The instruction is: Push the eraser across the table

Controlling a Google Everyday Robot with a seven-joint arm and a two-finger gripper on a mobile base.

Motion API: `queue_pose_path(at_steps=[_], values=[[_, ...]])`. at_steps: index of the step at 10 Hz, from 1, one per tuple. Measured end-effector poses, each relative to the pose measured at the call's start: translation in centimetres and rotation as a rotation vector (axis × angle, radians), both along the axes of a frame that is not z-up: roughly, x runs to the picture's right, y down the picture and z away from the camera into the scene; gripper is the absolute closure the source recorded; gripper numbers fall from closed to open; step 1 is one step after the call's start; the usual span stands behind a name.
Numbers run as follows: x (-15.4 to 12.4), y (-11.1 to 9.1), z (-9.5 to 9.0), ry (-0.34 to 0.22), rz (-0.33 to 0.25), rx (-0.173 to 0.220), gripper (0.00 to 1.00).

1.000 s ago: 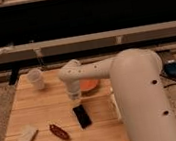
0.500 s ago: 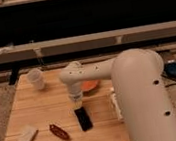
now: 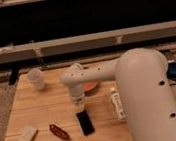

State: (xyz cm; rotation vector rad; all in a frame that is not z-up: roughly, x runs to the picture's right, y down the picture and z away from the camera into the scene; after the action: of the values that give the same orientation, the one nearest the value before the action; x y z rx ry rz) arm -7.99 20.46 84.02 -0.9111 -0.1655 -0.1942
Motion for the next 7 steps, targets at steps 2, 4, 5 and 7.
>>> queue_pose_path(at_steps=[2,4,5,7], values=[[0.4,0.8,-0.9,0.001,-0.006,-0.013,1.0],[0.7,1.6,-1.5,0.001,-0.012,-0.027,1.0],[0.9,2.0,-1.8,0.002,-0.014,-0.037,1.0],[1.1,2.5,-2.2,0.003,-0.017,-0.047,1.0]])
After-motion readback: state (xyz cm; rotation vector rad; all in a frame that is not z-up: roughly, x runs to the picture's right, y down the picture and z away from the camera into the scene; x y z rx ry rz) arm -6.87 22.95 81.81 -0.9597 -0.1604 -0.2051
